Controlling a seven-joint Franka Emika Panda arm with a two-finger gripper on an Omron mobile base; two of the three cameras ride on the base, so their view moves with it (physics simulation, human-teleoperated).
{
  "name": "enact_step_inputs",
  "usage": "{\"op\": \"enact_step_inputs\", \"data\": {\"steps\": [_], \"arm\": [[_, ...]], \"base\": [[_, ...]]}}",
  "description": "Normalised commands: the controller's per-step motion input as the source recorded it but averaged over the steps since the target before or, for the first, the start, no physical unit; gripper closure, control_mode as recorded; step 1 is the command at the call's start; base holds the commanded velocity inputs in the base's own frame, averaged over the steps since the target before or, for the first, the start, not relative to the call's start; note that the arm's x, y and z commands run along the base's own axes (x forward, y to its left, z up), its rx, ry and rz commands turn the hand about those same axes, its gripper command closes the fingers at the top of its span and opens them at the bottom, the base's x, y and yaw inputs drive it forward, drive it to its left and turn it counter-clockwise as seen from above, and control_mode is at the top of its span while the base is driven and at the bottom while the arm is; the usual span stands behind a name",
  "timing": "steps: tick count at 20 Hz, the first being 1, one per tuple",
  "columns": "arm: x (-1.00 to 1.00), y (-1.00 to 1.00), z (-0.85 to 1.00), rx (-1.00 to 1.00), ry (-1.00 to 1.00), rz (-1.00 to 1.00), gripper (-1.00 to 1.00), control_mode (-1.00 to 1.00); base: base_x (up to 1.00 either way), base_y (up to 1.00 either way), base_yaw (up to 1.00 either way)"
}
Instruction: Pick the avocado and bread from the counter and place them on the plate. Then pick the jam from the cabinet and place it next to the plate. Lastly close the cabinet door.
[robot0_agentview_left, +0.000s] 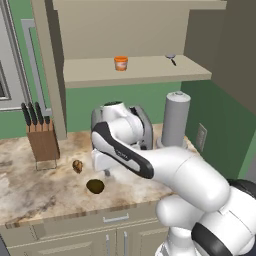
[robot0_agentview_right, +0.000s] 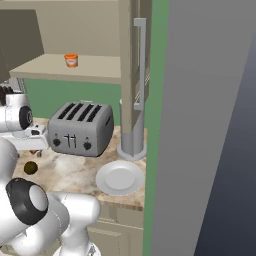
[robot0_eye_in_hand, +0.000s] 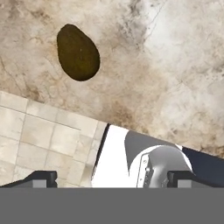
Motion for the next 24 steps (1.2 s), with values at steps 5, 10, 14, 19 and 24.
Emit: {"op": "enact_step_inputs", "data": {"steps": [5, 10, 14, 19, 24], "arm": [[0.00, 0.17, -0.17, 0.00, 0.00, 0.10, -1.00, -1.00], [0.00, 0.18, -0.15, 0.00, 0.00, 0.10, -1.00, -1.00], [0.00, 0.09, -0.11, 0.01, 0.00, 0.07, -1.00, -1.00], [0.00, 0.04, -0.14, 0.01, 0.00, 0.08, -1.00, -1.00], [0.00, 0.00, -0.11, 0.02, 0.00, 0.09, -1.00, -1.00]], "base": [[0.00, 0.00, 0.00], [0.00, 0.00, 0.00], [0.00, 0.00, 0.00], [0.00, 0.00, 0.00], [0.00, 0.00, 0.00]]}}
